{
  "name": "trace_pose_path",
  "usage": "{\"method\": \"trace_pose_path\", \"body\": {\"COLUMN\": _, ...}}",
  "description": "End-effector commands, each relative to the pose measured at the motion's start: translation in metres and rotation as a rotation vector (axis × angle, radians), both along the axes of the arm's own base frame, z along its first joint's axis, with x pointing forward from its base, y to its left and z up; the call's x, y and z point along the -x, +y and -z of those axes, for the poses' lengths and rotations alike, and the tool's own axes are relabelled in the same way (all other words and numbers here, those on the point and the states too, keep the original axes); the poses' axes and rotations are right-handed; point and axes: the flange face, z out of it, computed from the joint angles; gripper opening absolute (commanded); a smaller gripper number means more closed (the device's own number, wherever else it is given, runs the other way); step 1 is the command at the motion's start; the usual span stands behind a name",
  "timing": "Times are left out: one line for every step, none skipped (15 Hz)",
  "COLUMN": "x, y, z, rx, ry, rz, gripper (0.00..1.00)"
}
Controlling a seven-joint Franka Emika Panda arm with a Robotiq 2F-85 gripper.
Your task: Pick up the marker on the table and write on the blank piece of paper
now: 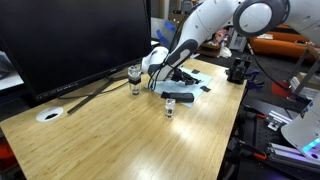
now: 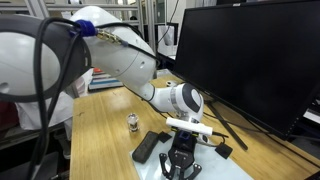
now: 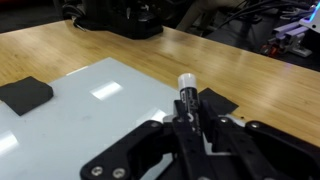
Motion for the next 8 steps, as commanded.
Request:
{"method": "trace_pose_path", "body": {"x": 0.0, "y": -0.015, "z": -0.002, "rx": 0.002, "ry": 0.002, "rz": 0.02, "gripper": 0.05}}
{"method": "trace_pose_path", "body": {"x": -0.001, "y": -0.019, "z": -0.003, "rx": 0.002, "ry": -0.001, "rz": 0.024, "gripper": 0.05}}
{"method": "trace_pose_path", "body": {"x": -0.002, "y": -0.021, "z": -0.004, "rx": 0.001, "ry": -0.005, "rz": 0.028, "gripper": 0.05}}
{"method": "trace_pose_path", "body": {"x": -0.004, "y": -0.023, "z": -0.005, "rx": -0.001, "ry": -0.01, "rz": 0.029, "gripper": 0.05}}
{"method": "trace_pose_path", "body": {"x": -0.005, "y": -0.025, "z": -0.006, "rx": -0.004, "ry": -0.014, "rz": 0.029, "gripper": 0.05}}
{"method": "trace_pose_path", "body": {"x": -0.007, "y": -0.025, "z": -0.007, "rx": -0.007, "ry": -0.021, "rz": 0.027, "gripper": 0.05}}
{"method": "trace_pose_path", "body": {"x": -0.009, "y": -0.025, "z": -0.008, "rx": -0.011, "ry": -0.027, "rz": 0.026, "gripper": 0.05}}
{"method": "trace_pose_path", "body": {"x": -0.011, "y": -0.023, "z": -0.01, "rx": -0.022, "ry": -0.037, "rz": 0.015, "gripper": 0.05}}
